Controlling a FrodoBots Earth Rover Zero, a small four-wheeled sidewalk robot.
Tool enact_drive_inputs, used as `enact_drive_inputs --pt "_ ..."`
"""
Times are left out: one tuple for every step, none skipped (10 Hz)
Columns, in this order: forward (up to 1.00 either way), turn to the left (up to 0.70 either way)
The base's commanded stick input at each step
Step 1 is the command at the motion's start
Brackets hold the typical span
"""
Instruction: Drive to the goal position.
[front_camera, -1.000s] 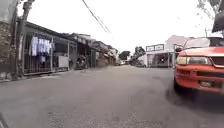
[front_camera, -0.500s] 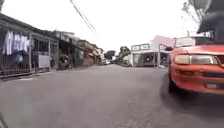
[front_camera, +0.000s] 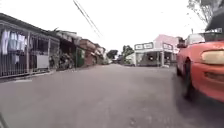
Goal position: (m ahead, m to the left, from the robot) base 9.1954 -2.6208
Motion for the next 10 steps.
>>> enact_drive_inputs --pt "0.85 -0.25" --pt "0.85 -0.25" --pt "0.85 -0.04" --pt "0.85 0.09" --pt "0.85 0.09" --pt "0.85 0.09" --pt "0.85 0.09" --pt "0.85 0.09" --pt "0.85 -0.25" --pt "0.85 -0.25"
